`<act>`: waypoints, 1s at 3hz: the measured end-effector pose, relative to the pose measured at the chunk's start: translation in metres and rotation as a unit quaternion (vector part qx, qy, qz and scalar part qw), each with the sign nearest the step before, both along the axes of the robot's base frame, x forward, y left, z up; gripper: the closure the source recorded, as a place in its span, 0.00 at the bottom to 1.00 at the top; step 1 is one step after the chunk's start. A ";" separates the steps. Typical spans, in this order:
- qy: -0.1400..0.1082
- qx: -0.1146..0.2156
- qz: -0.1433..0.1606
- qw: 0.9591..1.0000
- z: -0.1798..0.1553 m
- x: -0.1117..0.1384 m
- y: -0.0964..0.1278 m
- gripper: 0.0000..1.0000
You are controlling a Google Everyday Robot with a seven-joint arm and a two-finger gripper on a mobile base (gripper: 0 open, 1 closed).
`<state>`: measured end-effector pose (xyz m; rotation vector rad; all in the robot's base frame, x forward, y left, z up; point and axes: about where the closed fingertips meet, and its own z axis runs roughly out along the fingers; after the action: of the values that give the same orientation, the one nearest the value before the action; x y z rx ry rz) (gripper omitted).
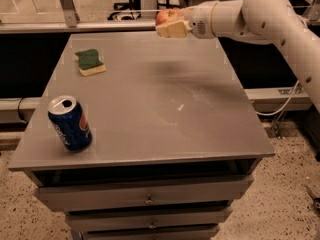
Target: Move apple near pepsi can
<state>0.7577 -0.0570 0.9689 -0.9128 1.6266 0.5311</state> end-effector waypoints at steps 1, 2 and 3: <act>0.014 -0.009 0.017 1.000 -0.015 -0.006 0.018 1.00; 0.019 -0.002 0.027 0.999 -0.016 -0.008 0.024 1.00; 0.034 -0.010 0.091 0.995 -0.025 -0.047 0.061 1.00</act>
Offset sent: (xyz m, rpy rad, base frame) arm -0.0193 0.0357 -0.0167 0.0133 0.0547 0.0912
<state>0.7112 0.0038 0.9438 -1.0733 1.6202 0.6783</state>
